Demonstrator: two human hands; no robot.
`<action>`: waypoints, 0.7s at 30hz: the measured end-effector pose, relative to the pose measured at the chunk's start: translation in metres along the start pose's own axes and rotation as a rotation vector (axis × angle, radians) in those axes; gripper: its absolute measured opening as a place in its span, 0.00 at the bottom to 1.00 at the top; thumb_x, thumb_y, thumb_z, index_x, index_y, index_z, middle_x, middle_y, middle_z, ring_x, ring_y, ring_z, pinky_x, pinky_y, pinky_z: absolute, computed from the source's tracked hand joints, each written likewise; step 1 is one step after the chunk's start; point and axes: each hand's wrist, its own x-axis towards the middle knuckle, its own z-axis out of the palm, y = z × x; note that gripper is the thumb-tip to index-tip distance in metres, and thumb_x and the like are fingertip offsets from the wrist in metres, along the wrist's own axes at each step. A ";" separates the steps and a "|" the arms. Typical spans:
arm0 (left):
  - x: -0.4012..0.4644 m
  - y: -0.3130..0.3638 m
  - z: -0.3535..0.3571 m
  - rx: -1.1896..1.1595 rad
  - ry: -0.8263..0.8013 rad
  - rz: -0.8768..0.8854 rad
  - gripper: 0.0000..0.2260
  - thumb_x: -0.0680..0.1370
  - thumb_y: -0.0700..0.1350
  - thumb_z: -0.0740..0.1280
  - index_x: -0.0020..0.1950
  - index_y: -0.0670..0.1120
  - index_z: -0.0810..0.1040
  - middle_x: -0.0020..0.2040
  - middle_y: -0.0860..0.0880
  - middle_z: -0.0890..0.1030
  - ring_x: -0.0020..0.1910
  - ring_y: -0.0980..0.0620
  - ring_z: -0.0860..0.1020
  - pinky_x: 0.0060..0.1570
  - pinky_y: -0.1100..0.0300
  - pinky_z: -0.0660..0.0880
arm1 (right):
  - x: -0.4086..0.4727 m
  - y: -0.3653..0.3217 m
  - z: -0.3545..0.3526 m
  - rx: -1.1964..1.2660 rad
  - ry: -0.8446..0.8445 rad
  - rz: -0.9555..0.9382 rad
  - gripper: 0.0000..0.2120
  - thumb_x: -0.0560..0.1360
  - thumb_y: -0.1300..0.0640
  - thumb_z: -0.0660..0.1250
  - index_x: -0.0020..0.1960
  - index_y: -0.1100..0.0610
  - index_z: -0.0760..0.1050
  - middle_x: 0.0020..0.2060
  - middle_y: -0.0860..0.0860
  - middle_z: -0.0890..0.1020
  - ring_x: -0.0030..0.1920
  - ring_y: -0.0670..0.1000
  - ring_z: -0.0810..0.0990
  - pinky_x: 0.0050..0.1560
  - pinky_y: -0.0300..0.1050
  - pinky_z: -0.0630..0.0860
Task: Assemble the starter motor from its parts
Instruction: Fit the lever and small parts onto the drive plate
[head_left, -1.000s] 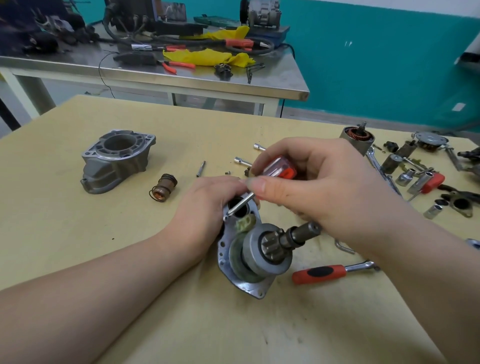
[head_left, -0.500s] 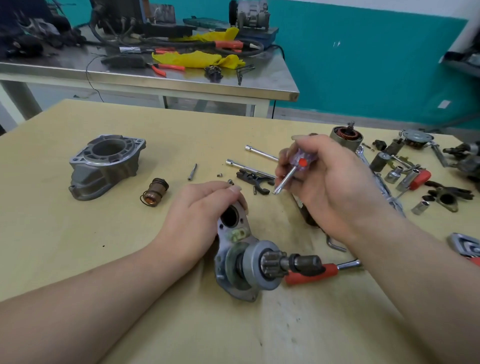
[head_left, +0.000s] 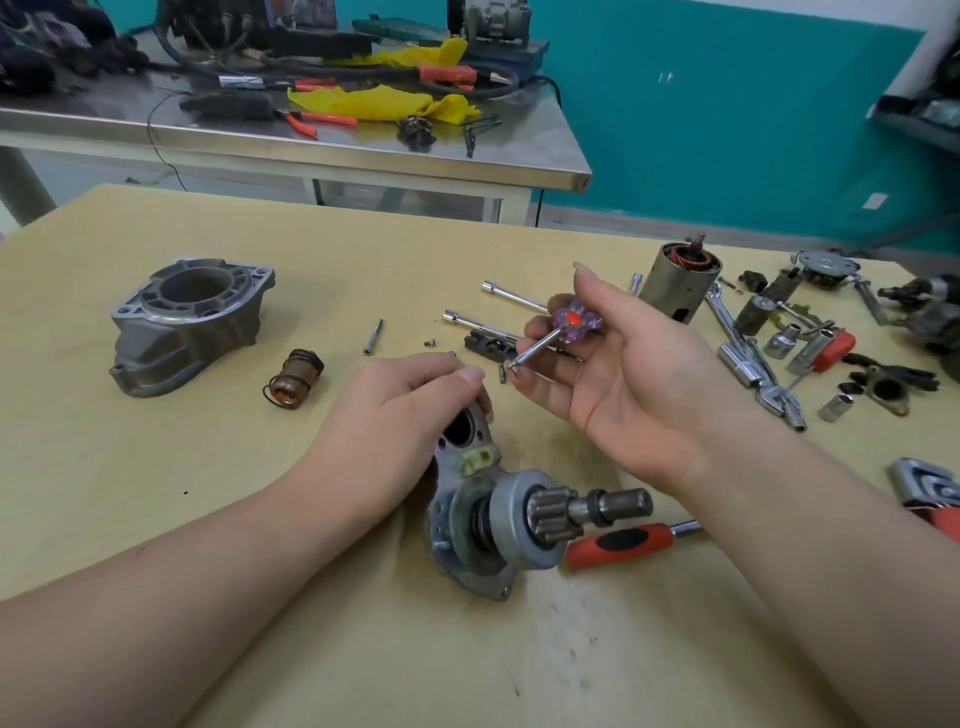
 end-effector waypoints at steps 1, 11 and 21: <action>0.000 -0.001 -0.001 0.013 -0.005 0.016 0.16 0.86 0.47 0.68 0.40 0.47 0.86 0.36 0.47 0.83 0.38 0.52 0.79 0.42 0.54 0.73 | 0.001 0.001 0.000 -0.002 -0.001 -0.004 0.16 0.83 0.48 0.65 0.42 0.58 0.75 0.36 0.57 0.81 0.37 0.54 0.85 0.41 0.51 0.84; -0.004 -0.005 0.000 -0.016 -0.050 0.183 0.09 0.84 0.51 0.67 0.56 0.49 0.84 0.42 0.49 0.88 0.38 0.55 0.83 0.41 0.67 0.75 | -0.002 0.006 0.004 -0.059 0.020 -0.120 0.13 0.82 0.49 0.67 0.49 0.59 0.76 0.38 0.57 0.81 0.39 0.55 0.85 0.44 0.53 0.84; -0.001 0.000 0.005 -0.034 0.059 0.126 0.12 0.82 0.52 0.73 0.45 0.46 0.86 0.40 0.50 0.88 0.35 0.57 0.83 0.37 0.67 0.78 | -0.005 0.014 0.012 -0.052 -0.010 -0.226 0.12 0.80 0.52 0.69 0.51 0.61 0.76 0.39 0.59 0.82 0.41 0.57 0.85 0.42 0.53 0.84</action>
